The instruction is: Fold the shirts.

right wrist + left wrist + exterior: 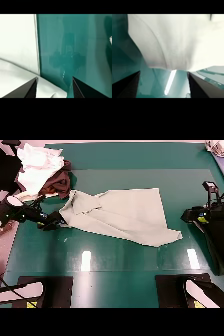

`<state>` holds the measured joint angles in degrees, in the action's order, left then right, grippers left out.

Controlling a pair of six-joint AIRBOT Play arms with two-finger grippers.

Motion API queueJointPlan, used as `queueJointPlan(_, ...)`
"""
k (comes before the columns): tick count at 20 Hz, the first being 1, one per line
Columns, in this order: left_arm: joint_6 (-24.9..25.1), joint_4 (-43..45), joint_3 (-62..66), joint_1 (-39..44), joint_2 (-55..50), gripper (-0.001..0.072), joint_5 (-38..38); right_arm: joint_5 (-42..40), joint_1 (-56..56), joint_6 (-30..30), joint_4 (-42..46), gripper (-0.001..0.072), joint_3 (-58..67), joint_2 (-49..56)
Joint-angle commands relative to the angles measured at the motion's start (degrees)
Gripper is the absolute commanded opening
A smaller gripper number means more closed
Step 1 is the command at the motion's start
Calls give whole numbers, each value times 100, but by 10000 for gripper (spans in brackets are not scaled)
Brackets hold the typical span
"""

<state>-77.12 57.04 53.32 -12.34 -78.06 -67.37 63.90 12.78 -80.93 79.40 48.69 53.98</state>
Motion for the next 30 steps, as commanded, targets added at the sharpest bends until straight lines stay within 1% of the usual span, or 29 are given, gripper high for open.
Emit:
queueJointPlan(1,105,-175,-7,-24,-201,689,393,177,-2,0,-39,506,-11,-70)
queueJointPlan(2,105,-177,-7,-24,-232,512,505,181,-2,-2,-39,506,-11,-72)
queueJointPlan(3,105,-234,-7,-22,-245,410,610,216,-2,-4,-44,505,-11,-74)
queueJointPlan(4,111,-313,-4,-13,-247,402,693,269,-2,-4,-44,505,-11,-74)
queueJointPlan(5,116,-420,-4,-13,-247,293,730,315,-22,-4,-39,506,-11,-72)
queueJointPlan(6,146,-566,0,-13,-247,161,734,345,-68,-4,-37,505,-11,-72)
queueJointPlan(7,326,-844,7,-13,-245,86,660,369,-138,-4,-35,506,-11,-72)
queueJointPlan(8,505,-1115,13,-15,-234,29,525,411,-216,-4,-35,505,-11,-72)
queueJointPlan(9,568,-1318,22,-15,-188,29,378,492,-293,-4,-28,505,-11,-72)
queueJointPlan(11,555,-1453,24,-15,9,29,236,769,-328,-7,-20,513,-11,-61)
queueJointPlan(13,446,-1447,24,-15,262,29,151,1137,-247,-4,2,601,-11,61)
queueJointPlan(14,358,-1445,24,-15,382,29,131,1373,-184,0,-37,623,-11,146)
queueJointPlan(16,181,-1482,26,-15,619,29,146,1624,-164,-7,-131,624,-11,264)
queueJointPlan(19,-2,-1572,197,-15,850,29,201,1808,-164,-7,-597,623,-11,293)
queueJointPlan(22,-247,-1593,551,-15,861,28,232,2135,-164,-133,-597,622,-11,293)
queueJointPlan(24,-369,-1593,708,-15,861,28,317,2144,-164,-219,-595,622,-11,295)
queueJointPlan(27,-396,-1729,758,-13,861,29,350,2223,-164,-256,-592,622,-66,476)
queueJointPlan(30,-396,-1792,758,-13,861,28,343,1812,-164,-363,-763,616,-529,680)
